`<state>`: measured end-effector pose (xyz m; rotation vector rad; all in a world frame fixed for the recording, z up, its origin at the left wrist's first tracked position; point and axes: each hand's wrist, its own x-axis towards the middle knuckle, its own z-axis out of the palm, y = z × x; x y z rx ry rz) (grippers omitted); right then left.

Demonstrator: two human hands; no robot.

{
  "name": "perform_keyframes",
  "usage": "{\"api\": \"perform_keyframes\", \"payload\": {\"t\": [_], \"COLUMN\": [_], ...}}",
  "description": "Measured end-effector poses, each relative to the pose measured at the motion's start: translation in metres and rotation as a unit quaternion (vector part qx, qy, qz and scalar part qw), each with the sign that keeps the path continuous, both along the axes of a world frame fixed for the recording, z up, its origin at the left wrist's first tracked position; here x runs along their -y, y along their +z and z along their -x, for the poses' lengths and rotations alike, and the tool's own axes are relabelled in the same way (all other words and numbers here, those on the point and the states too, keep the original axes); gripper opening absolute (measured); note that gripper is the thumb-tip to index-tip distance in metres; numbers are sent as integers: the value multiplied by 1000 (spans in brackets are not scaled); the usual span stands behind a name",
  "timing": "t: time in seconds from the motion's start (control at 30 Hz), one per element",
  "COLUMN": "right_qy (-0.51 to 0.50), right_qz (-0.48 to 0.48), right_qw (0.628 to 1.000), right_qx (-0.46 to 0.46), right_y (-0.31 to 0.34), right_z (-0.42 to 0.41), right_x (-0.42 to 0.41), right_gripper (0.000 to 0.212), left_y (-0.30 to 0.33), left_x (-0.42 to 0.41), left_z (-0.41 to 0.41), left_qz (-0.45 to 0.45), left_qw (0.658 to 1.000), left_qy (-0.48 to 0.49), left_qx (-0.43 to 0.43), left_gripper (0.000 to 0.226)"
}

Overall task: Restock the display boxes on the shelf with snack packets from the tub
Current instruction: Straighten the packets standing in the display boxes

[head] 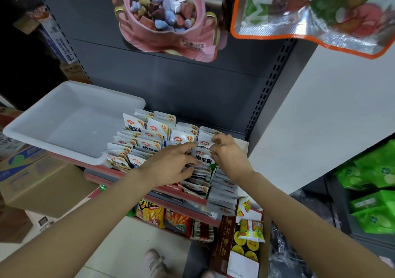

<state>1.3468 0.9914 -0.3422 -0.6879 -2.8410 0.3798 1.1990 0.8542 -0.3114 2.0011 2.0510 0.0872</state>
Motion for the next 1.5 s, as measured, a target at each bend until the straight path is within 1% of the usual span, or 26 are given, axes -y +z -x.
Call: {"api": "perform_keyframes", "payload": {"t": [0.2, 0.3, 0.4, 0.43, 0.53, 0.63, 0.7, 0.77, 0.8, 0.9, 1.0, 1.03, 1.07, 1.13, 1.17, 1.23, 1.3, 1.43, 1.5], "right_qy": [7, -12, -1, 6, 8, 18, 14, 1, -2, 0, -7, -21, -37, -61, -67, -76, -79, -94, -106], "right_qz": [21, 48, 35, 30, 45, 56, 99, 161, 182, 238, 302, 299, 275, 184, 144, 95, 70, 62, 22], "right_qw": [1000, 999, 999, 998, 998, 996, 995, 987, 982, 971, 952, 953, 960, 981, 986, 986, 985, 977, 974], "right_qx": [4, 10, 29, 50, 51, 60, 27, -28, -40, -36, -53, -53, -39, 26, 59, 111, 139, 181, 201], "right_y": [-2, -3, 1, 2, 4, 5, 6, 9, 10, 15, 21, 22, 22, 17, 12, 5, 2, 10, 13], "right_z": [0, -2, -4, -3, -1, 2, 1, -1, -3, -8, -10, -8, -5, 5, 11, 20, 26, 28, 27], "right_x": [2, 5, 5, 4, -2, -3, -1, 0, 1, 0, -5, -7, -10, -14, -15, -14, -13, -16, -15], "right_gripper": [17, 21, 26, 26, 26, 23, 17, 18, 19, 19, 10, 15, 21, 29, 29, 26, 25, 26, 28], "left_y": [-1, -1, 0, 0, 2, 3, 3, 3, 3, 7, 6, 6, 5, 5, 5, 4, 2, -2, -2], "left_x": [0, 1, 1, 2, 1, 0, -1, -4, -7, -12, -12, -11, -10, -10, -11, -11, -11, -11, -11], "left_z": [0, 0, -1, -1, -2, -3, -4, -6, -7, -10, -10, -9, -9, -9, -9, -8, -7, -7, -6], "left_qz": [-3, -8, -11, -11, -10, -3, -18, -24, -11, 36, 25, 21, 18, 11, 6, -4, -12, -37, -44], "left_qw": [1000, 1000, 1000, 1000, 1000, 1000, 999, 999, 999, 999, 999, 999, 999, 999, 999, 999, 999, 998, 997], "left_qy": [-3, -6, -8, -8, -7, -14, -19, -17, -16, -11, -9, -11, -16, -27, -33, -40, -45, -52, -58], "left_qx": [-2, -3, -5, -5, -2, -23, -35, -36, -37, -23, -18, -23, -25, -24, -22, -20, -22, -19, -18], "left_gripper": [34, 34, 34, 34, 35, 34, 28, 23, 24, 26, 22, 22, 21, 20, 19, 17, 15, 14, 13]}}
